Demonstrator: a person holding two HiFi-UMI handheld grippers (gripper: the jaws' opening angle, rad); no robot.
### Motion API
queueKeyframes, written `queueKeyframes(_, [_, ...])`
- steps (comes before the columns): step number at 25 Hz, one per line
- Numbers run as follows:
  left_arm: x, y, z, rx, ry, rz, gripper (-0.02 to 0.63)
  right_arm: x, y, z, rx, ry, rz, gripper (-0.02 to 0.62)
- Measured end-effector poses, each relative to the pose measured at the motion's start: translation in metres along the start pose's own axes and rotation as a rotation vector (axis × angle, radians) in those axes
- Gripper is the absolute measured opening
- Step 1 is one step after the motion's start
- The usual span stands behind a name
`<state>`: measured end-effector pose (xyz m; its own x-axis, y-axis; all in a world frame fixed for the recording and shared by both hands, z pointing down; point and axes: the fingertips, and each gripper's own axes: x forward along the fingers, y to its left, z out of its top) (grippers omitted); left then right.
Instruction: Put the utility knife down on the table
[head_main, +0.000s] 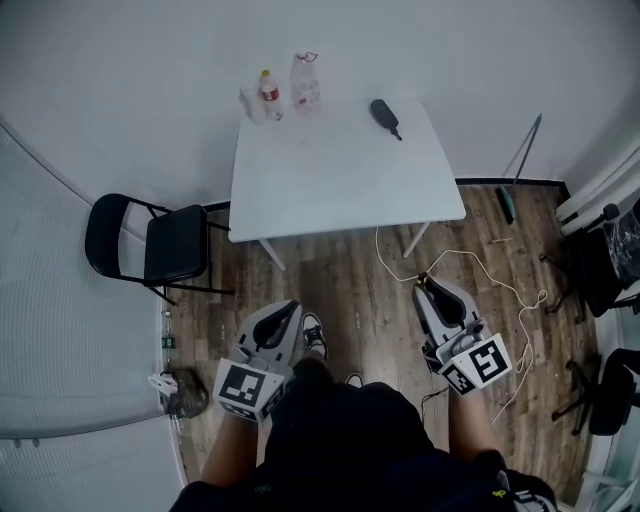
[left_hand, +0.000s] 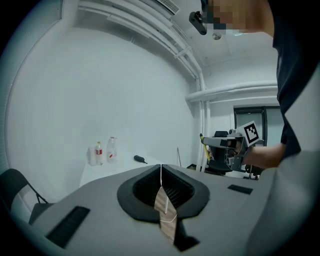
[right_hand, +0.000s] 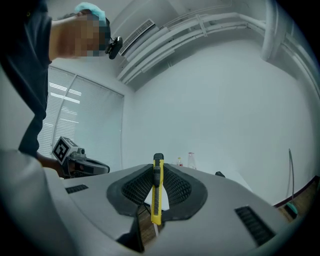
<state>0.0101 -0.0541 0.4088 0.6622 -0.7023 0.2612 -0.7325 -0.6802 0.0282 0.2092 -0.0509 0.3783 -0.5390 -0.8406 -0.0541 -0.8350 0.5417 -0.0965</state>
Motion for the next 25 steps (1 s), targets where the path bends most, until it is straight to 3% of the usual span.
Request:
queueKeyframes(5, [0.060, 0.035, 0.008, -0.016, 0.031, -0.046, 0.023, 0.042, -0.039, -0.003, -0.014, 0.021, -0.035, 0.074])
queueKeyframes(9, [0.111, 0.079, 0.022, -0.015, -0.059, -0.091, 0.023, 0.097, -0.065, -0.004, -0.021, 0.031, -0.046, 0.074])
queueKeyframes(18, [0.190, 0.198, 0.053, -0.015, -0.014, -0.137, 0.023, 0.238, -0.122, 0.004, -0.015, 0.055, -0.088, 0.074])
queueKeyframes(22, [0.210, 0.245, 0.060, -0.012, -0.037, -0.137, 0.023, 0.290, -0.143, -0.009, -0.019, 0.128, -0.127, 0.074])
queueKeyframes(25, [0.221, 0.268, 0.051, -0.032, 0.012, -0.125, 0.023, 0.314, -0.162, -0.032, 0.005, 0.214, -0.162, 0.074])
